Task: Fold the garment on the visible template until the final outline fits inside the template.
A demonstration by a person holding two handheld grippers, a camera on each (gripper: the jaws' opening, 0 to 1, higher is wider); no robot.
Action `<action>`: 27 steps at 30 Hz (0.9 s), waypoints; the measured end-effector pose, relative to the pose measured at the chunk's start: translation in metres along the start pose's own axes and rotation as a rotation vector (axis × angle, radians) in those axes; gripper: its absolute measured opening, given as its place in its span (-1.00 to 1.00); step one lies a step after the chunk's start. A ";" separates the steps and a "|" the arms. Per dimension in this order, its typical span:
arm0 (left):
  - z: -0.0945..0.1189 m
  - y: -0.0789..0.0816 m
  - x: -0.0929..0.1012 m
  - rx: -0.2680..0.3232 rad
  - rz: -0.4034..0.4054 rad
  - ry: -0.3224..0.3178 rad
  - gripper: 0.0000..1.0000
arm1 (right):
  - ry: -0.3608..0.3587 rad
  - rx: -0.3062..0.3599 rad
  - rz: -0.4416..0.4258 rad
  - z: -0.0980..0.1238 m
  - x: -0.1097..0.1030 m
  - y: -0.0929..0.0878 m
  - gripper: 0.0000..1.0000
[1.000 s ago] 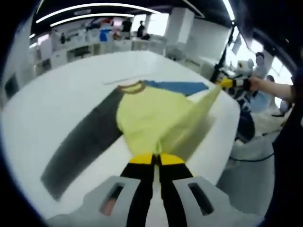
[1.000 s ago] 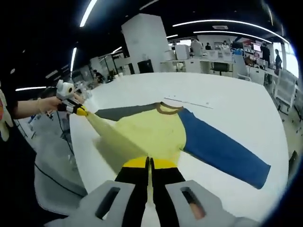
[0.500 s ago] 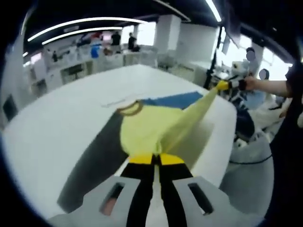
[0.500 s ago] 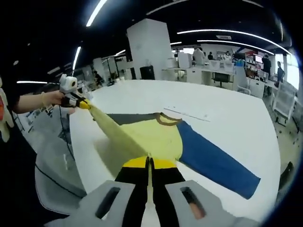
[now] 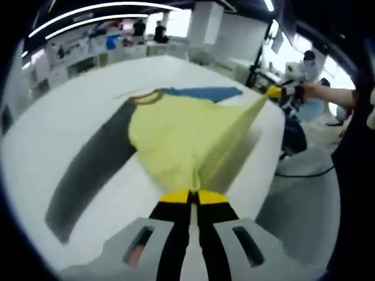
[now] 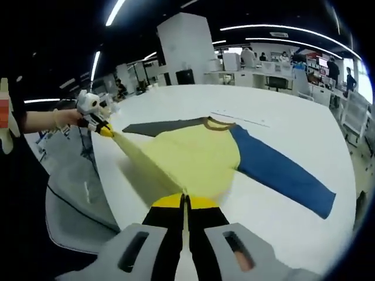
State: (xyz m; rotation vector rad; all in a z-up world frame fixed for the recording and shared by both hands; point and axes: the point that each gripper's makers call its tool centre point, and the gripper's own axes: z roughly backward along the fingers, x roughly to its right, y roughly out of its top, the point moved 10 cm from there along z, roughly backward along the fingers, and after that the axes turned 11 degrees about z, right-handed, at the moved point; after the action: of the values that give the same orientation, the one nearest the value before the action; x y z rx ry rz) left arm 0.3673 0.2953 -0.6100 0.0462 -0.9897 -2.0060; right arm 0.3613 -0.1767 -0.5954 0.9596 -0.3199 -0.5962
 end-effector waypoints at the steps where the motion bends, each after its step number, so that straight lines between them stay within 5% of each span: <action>1: -0.001 -0.003 0.001 -0.009 -0.015 -0.004 -1.00 | 0.002 -0.003 0.003 0.000 -0.001 -0.001 -0.96; 15: -0.010 -0.024 0.002 -0.069 -0.054 -0.009 -1.00 | 0.022 -0.042 -0.021 -0.005 -0.012 -0.023 -0.96; 27: -0.028 -0.047 0.000 -0.134 -0.052 -0.010 -1.00 | 0.071 -0.168 0.075 -0.021 -0.026 -0.046 -0.96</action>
State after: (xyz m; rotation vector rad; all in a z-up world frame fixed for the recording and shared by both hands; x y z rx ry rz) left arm 0.3455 0.2920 -0.6602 -0.0113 -0.8654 -2.1173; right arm 0.3359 -0.1674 -0.6455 0.8021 -0.2375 -0.5105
